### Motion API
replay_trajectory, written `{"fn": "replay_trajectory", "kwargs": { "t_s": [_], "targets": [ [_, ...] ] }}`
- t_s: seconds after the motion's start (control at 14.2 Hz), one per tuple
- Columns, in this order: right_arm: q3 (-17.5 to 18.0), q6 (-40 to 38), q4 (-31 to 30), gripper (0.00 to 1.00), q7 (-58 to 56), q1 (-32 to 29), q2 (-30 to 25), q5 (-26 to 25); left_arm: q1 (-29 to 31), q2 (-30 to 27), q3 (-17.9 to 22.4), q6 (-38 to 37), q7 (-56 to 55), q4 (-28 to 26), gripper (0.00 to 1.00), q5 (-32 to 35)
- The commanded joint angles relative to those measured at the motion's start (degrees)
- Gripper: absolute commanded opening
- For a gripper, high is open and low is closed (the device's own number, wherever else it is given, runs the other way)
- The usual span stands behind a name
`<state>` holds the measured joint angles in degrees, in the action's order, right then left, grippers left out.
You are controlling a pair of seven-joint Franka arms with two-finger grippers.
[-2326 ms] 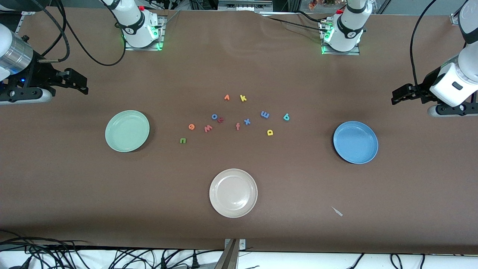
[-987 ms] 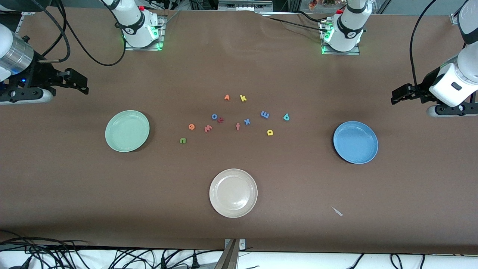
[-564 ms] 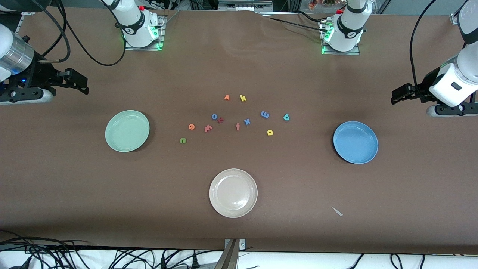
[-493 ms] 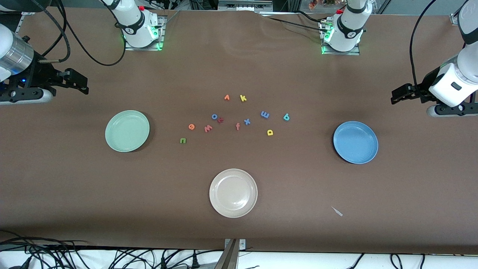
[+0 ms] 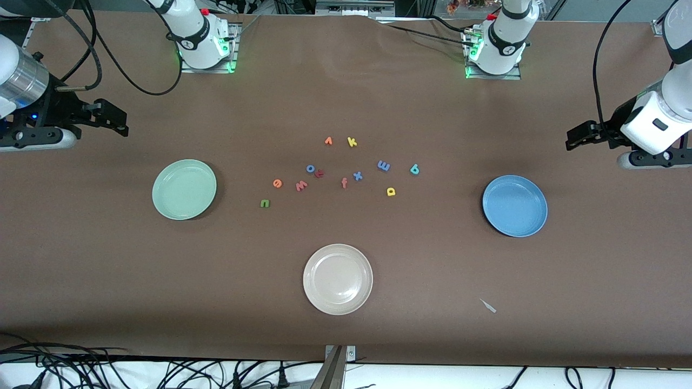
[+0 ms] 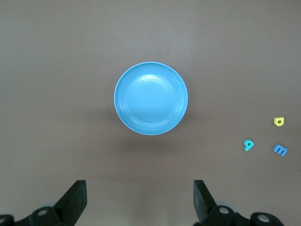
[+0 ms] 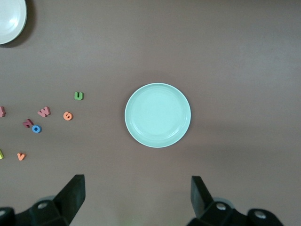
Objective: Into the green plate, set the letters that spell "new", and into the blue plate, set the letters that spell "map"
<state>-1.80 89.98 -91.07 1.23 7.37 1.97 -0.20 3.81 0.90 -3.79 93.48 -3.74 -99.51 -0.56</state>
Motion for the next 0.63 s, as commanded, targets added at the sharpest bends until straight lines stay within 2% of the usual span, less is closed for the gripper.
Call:
{"fn": "replay_trajectory", "kwargs": {
  "t_s": [0.0,0.56],
  "targets": [
    [0.1,-0.1,-0.5,1.0,0.3,-0.2,-0.5,0.1,0.1,-0.6,-0.1,-0.8,0.9,-0.3,1.0,1.2],
    [0.1,-0.1,-0.6,1.0,0.3,-0.2,-0.6,0.1,0.3,-0.7,0.3,-2.3,0.9,2.6,1.0,0.6]
  ]
}}
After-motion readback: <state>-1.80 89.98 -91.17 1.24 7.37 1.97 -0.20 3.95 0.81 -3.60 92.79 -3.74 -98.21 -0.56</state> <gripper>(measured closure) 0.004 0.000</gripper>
